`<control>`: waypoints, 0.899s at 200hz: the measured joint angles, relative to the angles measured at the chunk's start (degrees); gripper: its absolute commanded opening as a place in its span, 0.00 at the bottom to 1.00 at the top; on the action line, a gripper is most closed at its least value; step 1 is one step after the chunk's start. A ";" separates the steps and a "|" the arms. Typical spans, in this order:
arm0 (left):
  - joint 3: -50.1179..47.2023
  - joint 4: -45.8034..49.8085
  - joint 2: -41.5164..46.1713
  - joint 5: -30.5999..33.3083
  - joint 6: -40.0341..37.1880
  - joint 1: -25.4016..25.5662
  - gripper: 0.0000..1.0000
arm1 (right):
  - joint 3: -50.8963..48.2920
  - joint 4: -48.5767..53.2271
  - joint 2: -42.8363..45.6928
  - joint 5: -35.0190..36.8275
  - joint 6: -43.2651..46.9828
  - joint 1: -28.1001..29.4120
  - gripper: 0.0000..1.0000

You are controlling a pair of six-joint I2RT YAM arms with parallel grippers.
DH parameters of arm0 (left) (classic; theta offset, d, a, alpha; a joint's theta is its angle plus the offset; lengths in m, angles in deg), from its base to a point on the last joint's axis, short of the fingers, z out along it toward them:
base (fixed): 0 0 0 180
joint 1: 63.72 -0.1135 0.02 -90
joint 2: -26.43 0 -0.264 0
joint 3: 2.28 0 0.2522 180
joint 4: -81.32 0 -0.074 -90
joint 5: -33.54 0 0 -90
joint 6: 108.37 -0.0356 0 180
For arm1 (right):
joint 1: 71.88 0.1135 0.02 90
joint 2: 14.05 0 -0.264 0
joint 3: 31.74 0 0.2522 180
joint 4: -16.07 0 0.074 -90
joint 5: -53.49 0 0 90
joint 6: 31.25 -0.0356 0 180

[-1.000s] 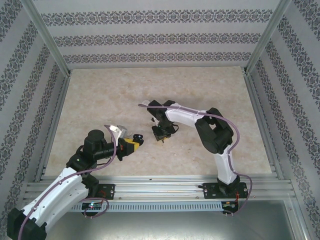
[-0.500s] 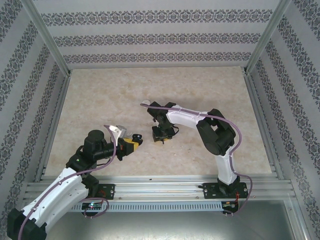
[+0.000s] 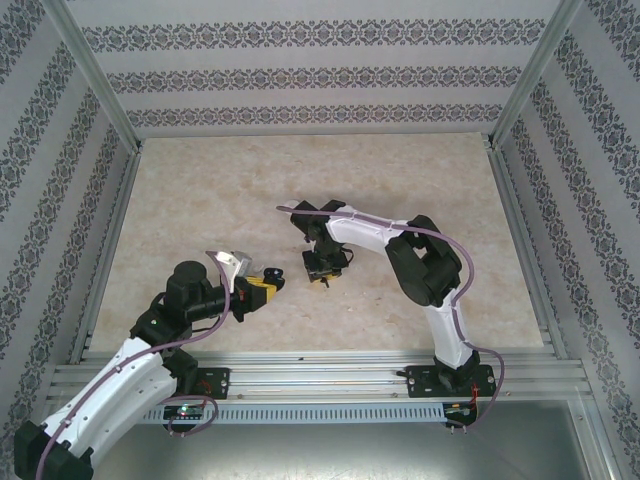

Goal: Insert wireless bluetooth earbuds into charging case

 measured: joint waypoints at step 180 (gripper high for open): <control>-3.65 -4.85 0.26 -0.20 1.75 0.00 0.00 | -0.35 2.10 0.57 2.91 1.51 1.16 0.14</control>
